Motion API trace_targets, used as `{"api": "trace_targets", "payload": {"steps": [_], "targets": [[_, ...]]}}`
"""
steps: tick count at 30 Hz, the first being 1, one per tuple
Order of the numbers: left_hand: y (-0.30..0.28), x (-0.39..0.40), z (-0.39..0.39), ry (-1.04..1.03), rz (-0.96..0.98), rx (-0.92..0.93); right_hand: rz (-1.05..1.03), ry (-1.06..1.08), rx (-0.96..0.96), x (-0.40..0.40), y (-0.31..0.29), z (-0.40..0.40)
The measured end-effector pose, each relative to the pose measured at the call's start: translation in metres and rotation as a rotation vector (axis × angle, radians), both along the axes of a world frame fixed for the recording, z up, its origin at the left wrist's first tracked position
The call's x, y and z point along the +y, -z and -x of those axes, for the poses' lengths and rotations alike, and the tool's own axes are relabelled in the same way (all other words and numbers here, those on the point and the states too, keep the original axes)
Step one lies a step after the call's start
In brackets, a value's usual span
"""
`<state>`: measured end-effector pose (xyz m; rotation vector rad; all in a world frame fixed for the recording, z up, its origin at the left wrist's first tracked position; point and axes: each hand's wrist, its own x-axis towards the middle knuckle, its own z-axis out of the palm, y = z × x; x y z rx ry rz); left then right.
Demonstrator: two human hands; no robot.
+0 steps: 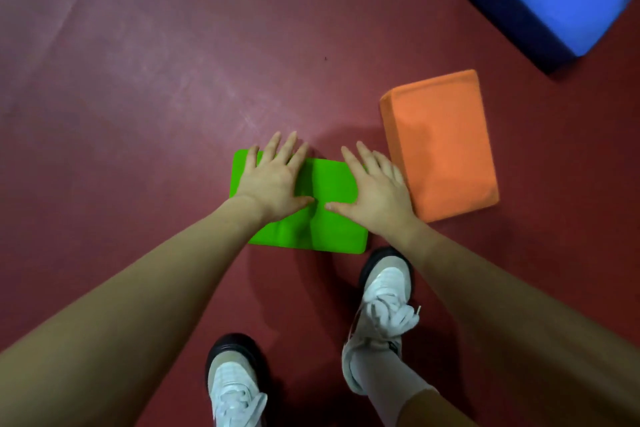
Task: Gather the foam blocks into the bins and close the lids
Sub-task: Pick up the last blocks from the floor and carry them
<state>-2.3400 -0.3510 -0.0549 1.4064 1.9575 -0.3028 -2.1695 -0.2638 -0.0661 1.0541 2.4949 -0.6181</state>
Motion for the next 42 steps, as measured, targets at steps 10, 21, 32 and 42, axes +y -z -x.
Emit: {"api": "trace_targets", "payload": {"steps": [10, 21, 32, 42], "targets": [[0.009, -0.036, -0.019, -0.007, -0.254, 0.064, -0.151, 0.042, 0.082, -0.036, 0.012, -0.02], [-0.021, -0.07, -0.012, 0.303, -0.283, 0.011, -0.256, 0.088, 0.254, -0.089, -0.022, -0.054], [-0.024, -0.089, -0.009, 0.326, -0.342, -0.074, -0.184, -0.029, 0.311, -0.084, -0.017, -0.054], [-0.048, -0.018, -0.021, 0.013, -0.538, 0.104, -0.123, 0.28, 0.467, -0.009, -0.044, -0.029]]}}
